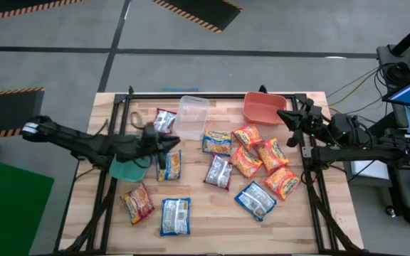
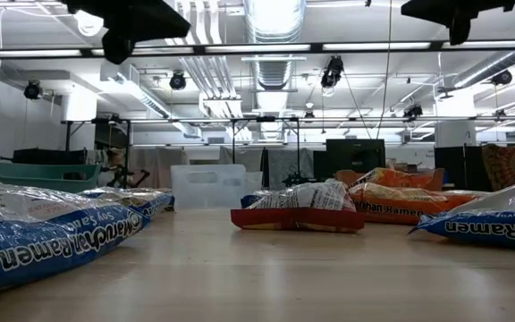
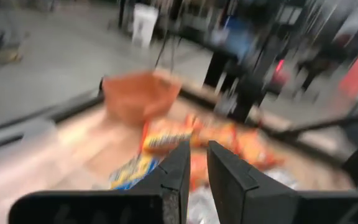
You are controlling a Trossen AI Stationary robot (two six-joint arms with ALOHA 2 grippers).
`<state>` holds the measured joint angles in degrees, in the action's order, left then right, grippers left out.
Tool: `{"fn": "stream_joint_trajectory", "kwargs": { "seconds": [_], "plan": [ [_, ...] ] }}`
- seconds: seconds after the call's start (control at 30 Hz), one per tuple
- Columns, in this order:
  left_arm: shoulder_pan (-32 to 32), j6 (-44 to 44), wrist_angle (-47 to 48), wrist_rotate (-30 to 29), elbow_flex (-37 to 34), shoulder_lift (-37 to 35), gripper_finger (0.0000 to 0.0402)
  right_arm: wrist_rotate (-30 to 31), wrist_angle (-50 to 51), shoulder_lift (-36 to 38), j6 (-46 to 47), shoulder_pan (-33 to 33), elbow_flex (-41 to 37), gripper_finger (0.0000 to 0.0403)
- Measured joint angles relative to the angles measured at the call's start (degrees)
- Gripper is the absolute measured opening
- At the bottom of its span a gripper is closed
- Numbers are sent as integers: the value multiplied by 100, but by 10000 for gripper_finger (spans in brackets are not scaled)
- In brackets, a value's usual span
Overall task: Sort Maruchan noodles
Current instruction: Put the blue noodle pack into the transparent bin
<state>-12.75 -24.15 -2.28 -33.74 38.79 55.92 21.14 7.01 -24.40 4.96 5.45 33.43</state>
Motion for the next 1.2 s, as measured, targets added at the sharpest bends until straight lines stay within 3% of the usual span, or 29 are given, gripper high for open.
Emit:
{"fn": "stream_joint_trajectory", "kwargs": {
  "seconds": [0.1, 0.47, 0.8, 0.97, 1.07, 1.2],
  "plan": [
    [0, -207, 941, 75, 642, 560, 37, -4, 145, -3, -58, 0, 64, 9],
    [0, -333, 3582, 1383, 2475, 2521, 37, -7, 225, -14, -114, 0, 37, 9],
    [209, -404, 3652, 1510, 3032, 3813, 37, -6, 218, -16, -111, 0, 37, 9],
    [602, -1136, 3805, 2294, 3156, 4098, 37, -6, 218, -16, -111, -1, 37, 9],
    [872, -1529, 4507, 2660, 3163, 4100, 37, -6, 218, -16, -111, -7, 35, 9],
    [1135, -1509, 5652, 2714, 3160, 3986, 37, -8, 273, -16, -111, -7, 35, 9]
  ]
}}
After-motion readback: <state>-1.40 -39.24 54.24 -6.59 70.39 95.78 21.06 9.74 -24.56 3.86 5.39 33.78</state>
